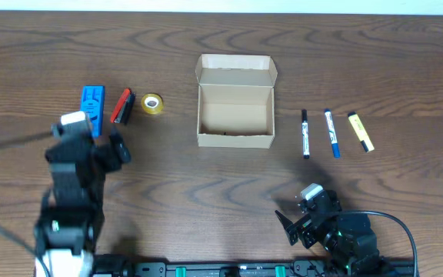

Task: Pack container
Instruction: 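Move the left gripper over the blue whiteboard duster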

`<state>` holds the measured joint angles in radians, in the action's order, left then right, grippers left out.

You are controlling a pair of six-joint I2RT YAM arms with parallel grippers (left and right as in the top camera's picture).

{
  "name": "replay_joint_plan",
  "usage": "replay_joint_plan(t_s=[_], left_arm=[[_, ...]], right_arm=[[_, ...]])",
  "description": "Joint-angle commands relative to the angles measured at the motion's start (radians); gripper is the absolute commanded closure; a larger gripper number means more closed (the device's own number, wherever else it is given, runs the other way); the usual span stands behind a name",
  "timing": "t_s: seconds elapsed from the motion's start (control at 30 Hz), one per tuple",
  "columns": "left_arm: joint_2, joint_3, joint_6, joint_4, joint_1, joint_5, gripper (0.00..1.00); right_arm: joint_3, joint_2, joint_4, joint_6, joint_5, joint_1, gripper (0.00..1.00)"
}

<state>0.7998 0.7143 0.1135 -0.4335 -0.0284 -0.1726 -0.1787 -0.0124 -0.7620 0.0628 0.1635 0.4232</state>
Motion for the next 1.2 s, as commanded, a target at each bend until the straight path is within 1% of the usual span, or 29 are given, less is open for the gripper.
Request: replay_joint_plan(t_s=[0.0, 0.13, 0.23, 0.5, 0.53, 0.67, 0.83, 1.0, 1.13, 1.17], left_arm=[[0.155, 0.163, -0.066, -0.053, 0.003, -0.094, 0.05], [0.342, 0.338, -0.081, -0.144, 0.003, -0.13, 0.05], [0.427, 0.412, -0.092, -0.138, 0.002, -0.121, 0.05], [0.562, 0.416, -0.103, -0.05, 0.011, -0.1, 0.05], [0.585, 0.416, -0.114, -0.047, 0.02, -0.1, 0.05], [0.674, 0.416, -0.08, -0.049, 0.076, -0.061, 0.05], [0.739, 0.416, -0.07, -0.027, 0.15, -0.032, 0.05], [0.798, 0.416, -0.11, 0.032, 0.209, 0.04, 0.05], [0.867, 0.416, -0.187, 0.097, 0.228, 0.12, 0.05], [0.875, 0.416, -0.194, 0.102, 0.228, 0.122, 0.05]], right_arm=[[0.01, 0.006, -0.001, 0.013, -0.003, 0.01, 0.01], [0.01, 0.006, -0.001, 0.013, -0.003, 0.01, 0.01], [0.01, 0.006, -0.001, 0.013, -0.003, 0.01, 0.01], [0.01, 0.006, -0.001, 0.013, -0.003, 0.01, 0.01], [0.01, 0.006, -0.001, 0.013, -0.003, 0.01, 0.01], [0.01, 0.006, -0.001, 0.013, -0.003, 0.01, 0.01], [0.01, 0.006, -0.001, 0.013, -0.003, 0.01, 0.01], [0.01, 0.006, -0.001, 0.014, -0.003, 0.01, 0.01], [0.01, 0.006, -0.001, 0.013, -0.003, 0.01, 0.01], [0.01, 0.006, -0.001, 0.013, -0.003, 0.01, 0.01]])
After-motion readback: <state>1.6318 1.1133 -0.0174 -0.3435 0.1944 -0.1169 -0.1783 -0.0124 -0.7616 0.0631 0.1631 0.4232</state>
